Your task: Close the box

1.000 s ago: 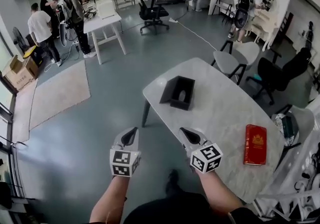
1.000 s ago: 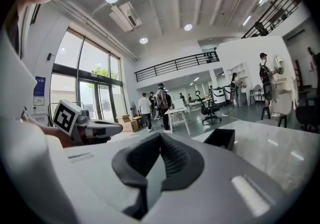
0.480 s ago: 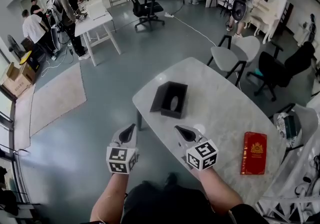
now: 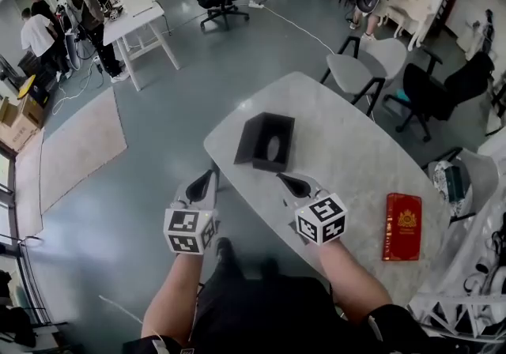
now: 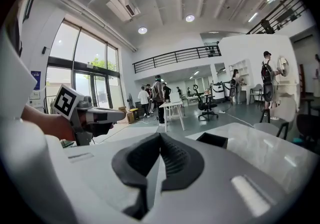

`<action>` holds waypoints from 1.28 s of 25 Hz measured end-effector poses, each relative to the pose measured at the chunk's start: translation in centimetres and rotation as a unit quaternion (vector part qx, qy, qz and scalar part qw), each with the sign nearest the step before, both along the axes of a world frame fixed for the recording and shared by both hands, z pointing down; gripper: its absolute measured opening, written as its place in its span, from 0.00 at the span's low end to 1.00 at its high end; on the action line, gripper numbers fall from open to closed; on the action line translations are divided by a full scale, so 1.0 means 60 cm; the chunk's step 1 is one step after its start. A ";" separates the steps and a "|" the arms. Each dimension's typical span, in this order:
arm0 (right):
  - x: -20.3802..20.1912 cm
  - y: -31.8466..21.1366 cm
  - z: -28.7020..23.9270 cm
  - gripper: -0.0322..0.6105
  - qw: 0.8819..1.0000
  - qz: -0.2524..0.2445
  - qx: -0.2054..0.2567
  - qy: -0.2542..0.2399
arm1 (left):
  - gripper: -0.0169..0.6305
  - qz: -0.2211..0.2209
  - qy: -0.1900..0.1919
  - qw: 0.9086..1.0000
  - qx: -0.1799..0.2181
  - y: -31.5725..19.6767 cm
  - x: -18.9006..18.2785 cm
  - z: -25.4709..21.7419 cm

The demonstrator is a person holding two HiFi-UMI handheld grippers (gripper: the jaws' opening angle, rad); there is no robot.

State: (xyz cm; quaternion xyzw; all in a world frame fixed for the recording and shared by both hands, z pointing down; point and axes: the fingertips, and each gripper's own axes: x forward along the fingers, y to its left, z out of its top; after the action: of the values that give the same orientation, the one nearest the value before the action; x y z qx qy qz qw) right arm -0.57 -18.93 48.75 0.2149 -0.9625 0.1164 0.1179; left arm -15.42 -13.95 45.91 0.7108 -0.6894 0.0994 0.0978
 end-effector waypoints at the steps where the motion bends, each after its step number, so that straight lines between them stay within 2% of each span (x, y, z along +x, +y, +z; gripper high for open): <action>1: -0.009 -0.005 0.005 0.05 1.000 0.002 -0.001 0.008 | 0.04 0.004 0.002 1.000 -0.003 -0.006 -0.009 0.005; 5: -0.072 -0.021 0.029 0.05 0.999 0.013 -0.004 0.043 | 0.04 0.022 0.010 1.000 -0.009 -0.023 -0.059 0.023; 11: -0.195 -0.050 0.061 0.05 0.995 0.028 0.007 0.099 | 0.04 0.073 0.022 0.997 -0.020 -0.057 -0.140 0.061; 16: -0.274 -0.056 0.094 0.05 0.986 0.027 0.022 0.163 | 0.04 0.121 0.022 0.992 -0.030 -0.070 -0.210 0.082; 22: -0.321 -0.067 0.132 0.06 0.977 0.039 0.015 0.210 | 0.04 0.131 0.037 0.990 -0.041 -0.091 -0.288 0.104; 23: -0.323 -0.070 0.141 0.08 0.975 0.037 0.015 0.218 | 0.04 0.130 0.039 0.990 -0.043 -0.097 -0.295 0.108; 28: -0.315 -0.104 0.195 0.13 0.964 0.025 0.023 0.265 | 0.04 0.137 0.032 0.988 -0.056 -0.132 -0.306 0.135; 32: -0.317 -0.123 0.229 0.16 0.953 0.002 0.023 0.301 | 0.04 0.127 0.048 0.988 -0.074 -0.144 -0.323 0.171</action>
State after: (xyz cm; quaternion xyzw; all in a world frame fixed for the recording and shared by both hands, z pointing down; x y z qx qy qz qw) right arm -19.59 -26.31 62.47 0.2445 -0.8843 0.0246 0.3971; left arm -34.83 -22.57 56.15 0.7871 -0.5790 0.1280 0.1699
